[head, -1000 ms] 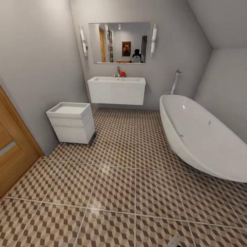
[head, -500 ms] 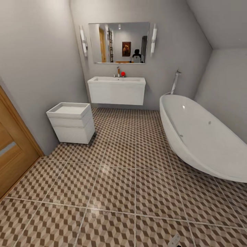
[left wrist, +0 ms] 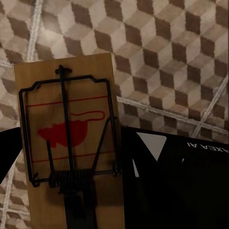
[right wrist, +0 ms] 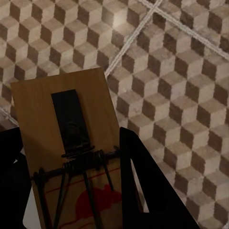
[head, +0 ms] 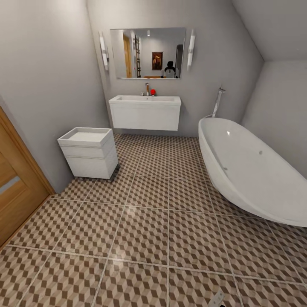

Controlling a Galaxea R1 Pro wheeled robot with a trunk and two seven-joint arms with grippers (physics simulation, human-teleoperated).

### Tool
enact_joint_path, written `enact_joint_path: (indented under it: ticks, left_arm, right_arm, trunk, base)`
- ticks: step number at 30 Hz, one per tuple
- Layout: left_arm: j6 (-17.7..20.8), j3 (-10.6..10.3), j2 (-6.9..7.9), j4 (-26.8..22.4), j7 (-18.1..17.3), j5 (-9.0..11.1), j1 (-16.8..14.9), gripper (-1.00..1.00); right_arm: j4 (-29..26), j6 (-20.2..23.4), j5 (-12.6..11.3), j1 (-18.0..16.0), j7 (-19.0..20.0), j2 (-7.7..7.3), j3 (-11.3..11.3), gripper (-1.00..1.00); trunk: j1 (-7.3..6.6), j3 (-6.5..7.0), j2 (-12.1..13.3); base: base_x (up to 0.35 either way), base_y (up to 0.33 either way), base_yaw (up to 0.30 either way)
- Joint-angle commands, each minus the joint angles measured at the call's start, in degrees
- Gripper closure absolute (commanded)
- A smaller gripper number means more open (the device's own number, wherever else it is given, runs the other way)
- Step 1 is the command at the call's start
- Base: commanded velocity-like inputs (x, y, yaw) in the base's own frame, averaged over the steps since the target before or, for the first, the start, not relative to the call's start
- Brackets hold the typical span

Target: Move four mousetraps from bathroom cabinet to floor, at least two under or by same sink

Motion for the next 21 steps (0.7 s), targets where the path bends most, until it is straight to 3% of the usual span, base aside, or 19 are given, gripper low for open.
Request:
enact_joint_path:
  ticks: [1,21]
  left_arm:
    - [0.10,-0.09,-0.05,0.11,-0.18,0.29,-0.07,1.00]
    - [0.17,0.06,0.13,0.09,-0.82,0.31,0.19,1.00]
  right_arm:
    - [0.04,-0.03,-0.60,-0.03,0.25,-0.01,0.45,1.00]
    - [0.88,0.49,-0.56,1.00,0.45,0.00,0.54,1.00]
  trunk:
    - [0.00,-0.04,-0.02]
    - [0.00,-0.04,-0.02]
  base:
    - [0.000,0.000,0.000]
    - [0.022,0.000,0.000]
